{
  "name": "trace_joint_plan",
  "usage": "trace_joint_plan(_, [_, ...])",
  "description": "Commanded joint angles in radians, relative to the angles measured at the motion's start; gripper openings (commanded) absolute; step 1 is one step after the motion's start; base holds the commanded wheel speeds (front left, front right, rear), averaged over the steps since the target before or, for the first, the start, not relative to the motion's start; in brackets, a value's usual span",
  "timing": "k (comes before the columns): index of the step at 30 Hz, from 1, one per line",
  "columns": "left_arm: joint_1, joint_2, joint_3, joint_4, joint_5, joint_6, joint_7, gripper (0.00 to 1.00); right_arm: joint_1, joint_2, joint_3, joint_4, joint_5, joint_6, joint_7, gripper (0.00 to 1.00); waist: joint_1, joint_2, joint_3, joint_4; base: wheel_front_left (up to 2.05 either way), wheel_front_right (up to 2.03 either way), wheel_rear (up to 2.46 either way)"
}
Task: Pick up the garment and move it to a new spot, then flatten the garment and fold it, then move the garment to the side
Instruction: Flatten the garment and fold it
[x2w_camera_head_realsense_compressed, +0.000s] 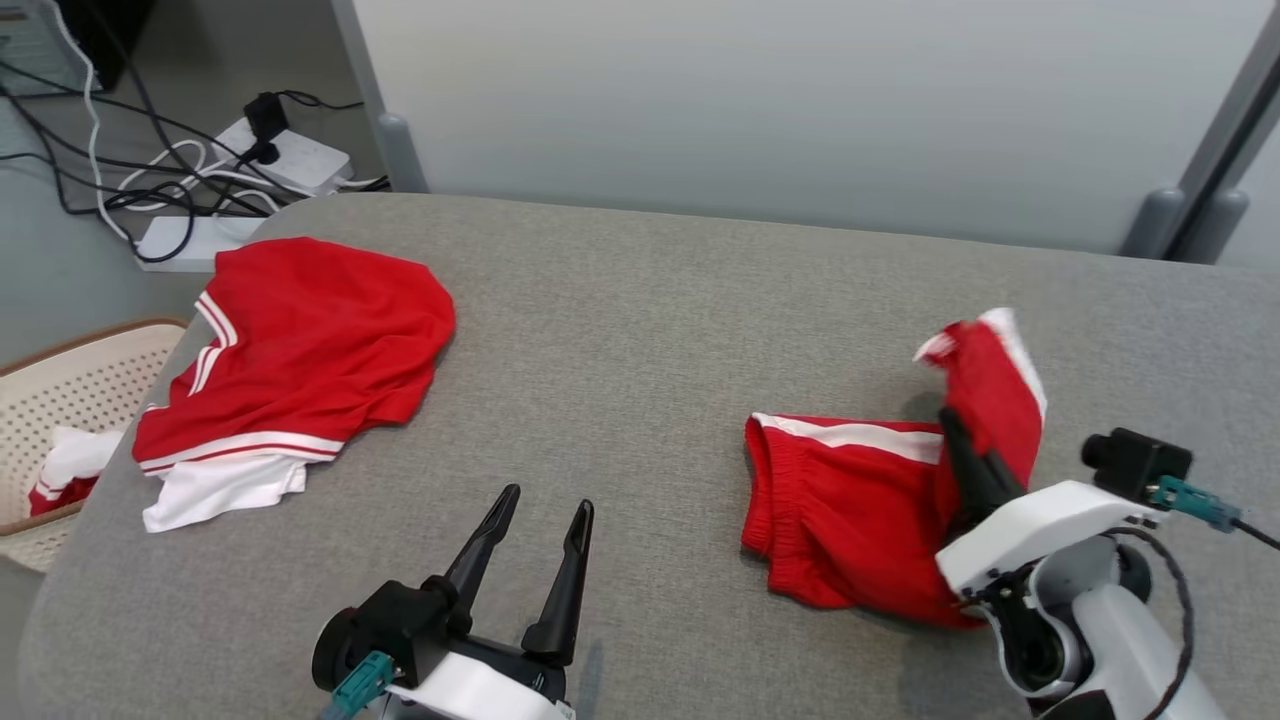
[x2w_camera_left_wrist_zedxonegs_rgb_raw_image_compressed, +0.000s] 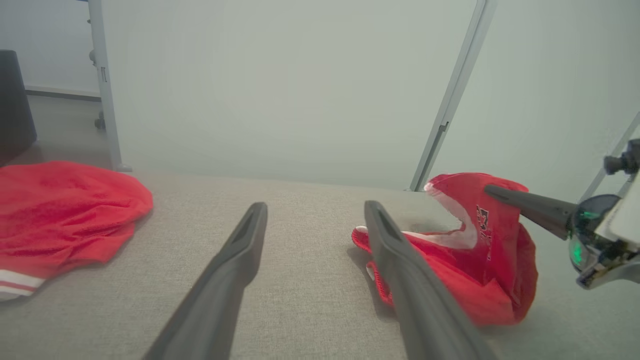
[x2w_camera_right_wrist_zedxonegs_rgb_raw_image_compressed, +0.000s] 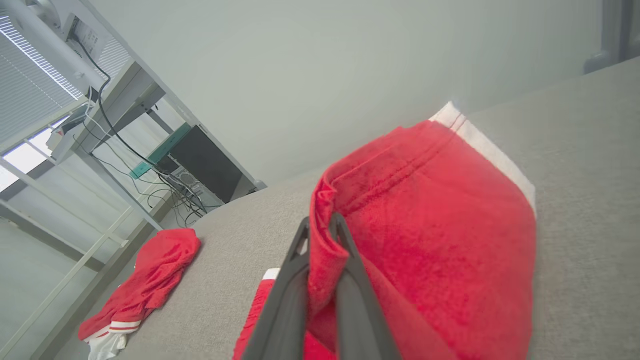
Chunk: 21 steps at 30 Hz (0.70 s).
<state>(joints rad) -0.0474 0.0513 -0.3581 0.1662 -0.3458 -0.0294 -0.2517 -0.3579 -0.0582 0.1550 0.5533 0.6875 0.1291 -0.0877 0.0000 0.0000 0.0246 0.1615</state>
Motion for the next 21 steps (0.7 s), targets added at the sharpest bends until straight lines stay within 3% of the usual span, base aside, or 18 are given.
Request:
trace_joint_plan(1, [-0.026, 0.001, 0.026, -0.021, -0.004, 0.000, -0.010, 1.00, -0.010, 0.007, 0.066, -0.038, 0.021, 0.002, 0.004, 0.00, 0.0000, 0.0000, 0.000, 0.024, 0.00, 0.00, 0.00])
trace_joint_plan(8, [-0.027, 0.000, 0.021, -0.019, -0.006, 0.000, -0.010, 1.00, -0.012, 0.008, 0.210, 0.010, 0.072, 0.002, 0.001, 0.00, 0.0000, 0.0000, 0.007, 0.066, 0.00, 0.00, 0.00])
trace_joint_plan(21, [-0.030, -0.001, 0.025, -0.027, -0.010, 0.004, -0.010, 1.00, -0.048, 0.008, 0.364, 0.136, 0.070, 0.002, -0.011, 0.00, 0.0000, 0.0000, 0.027, 0.081, 0.00, 0.00, 0.00])
